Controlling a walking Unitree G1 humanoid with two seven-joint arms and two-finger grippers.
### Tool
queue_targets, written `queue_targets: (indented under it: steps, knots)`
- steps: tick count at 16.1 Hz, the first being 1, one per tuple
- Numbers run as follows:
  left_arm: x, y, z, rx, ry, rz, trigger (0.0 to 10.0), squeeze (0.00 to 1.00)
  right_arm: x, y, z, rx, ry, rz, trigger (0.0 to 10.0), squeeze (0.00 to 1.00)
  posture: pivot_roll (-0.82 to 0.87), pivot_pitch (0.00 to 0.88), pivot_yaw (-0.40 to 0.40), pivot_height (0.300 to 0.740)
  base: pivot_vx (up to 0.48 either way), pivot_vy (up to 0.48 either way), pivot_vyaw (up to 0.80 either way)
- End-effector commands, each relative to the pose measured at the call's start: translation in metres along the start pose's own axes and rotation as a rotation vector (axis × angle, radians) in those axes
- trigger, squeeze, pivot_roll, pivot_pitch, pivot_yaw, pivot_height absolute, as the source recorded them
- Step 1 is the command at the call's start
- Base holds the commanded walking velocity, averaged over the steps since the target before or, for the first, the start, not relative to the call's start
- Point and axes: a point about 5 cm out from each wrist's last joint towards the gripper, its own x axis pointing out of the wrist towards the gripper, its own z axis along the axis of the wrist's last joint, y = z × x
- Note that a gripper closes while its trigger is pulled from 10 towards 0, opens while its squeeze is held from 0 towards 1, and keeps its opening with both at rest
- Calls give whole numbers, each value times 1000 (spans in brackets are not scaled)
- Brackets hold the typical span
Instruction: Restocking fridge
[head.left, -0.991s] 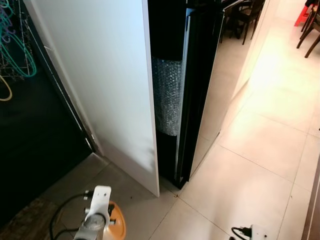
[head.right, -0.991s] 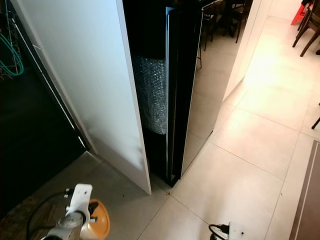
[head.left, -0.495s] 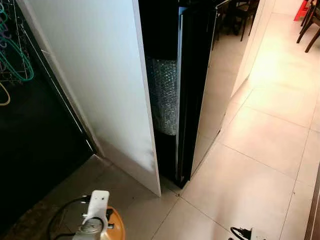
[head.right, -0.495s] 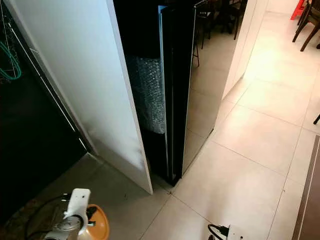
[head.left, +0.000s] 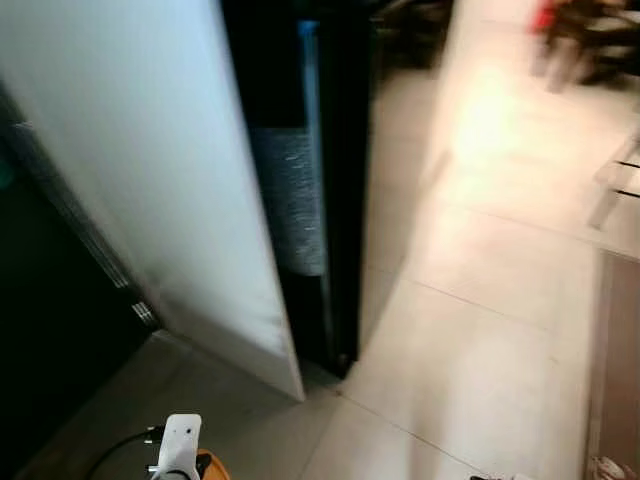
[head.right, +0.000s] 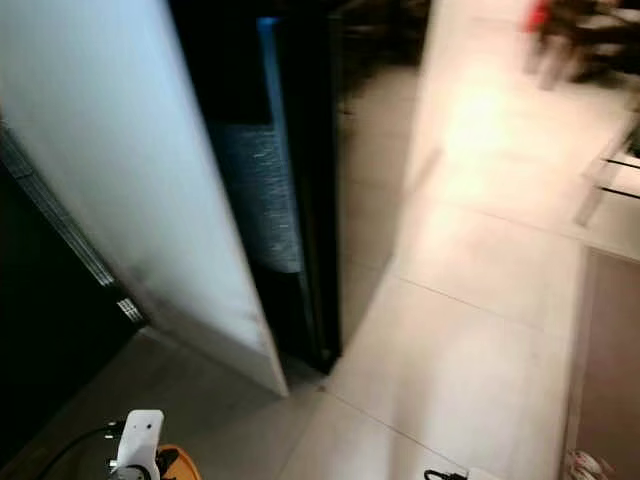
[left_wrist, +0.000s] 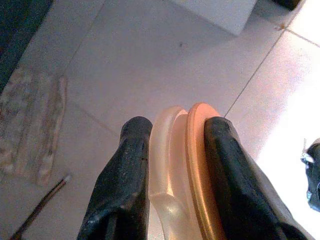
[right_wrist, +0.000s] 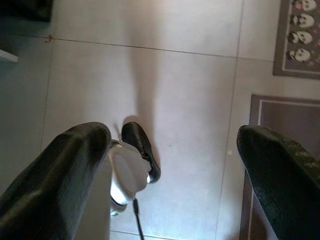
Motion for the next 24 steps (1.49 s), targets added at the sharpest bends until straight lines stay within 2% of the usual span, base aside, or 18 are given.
queue_targets:
  steps: [1,3,5,10,24]
  knots:
    - [-1,7,-4,-9,12,20,10000,0,0,6,-2,0,7,18,10000,0,-22,0,75,740,0,0,-788]
    - [-2,8,-11,25,35,10,10000,0,0,8,-2,19,3,14,10000,0,-33,0,75,740,0,0,0]
    - [-3,10,-15,23,52,21,10000,0,0,9,-4,26,6,14,10000,0,-27,0,74,740,0,0,0]
    - [-3,4,-14,33,39,1,10000,0,-1,6,-5,15,3,23,10000,0,-33,0,71,740,0,-245,0]
    - [-4,4,-21,-1,62,-1,10000,0,-2,3,-8,9,5,21,10000,0,-34,0,62,740,35,0,0]
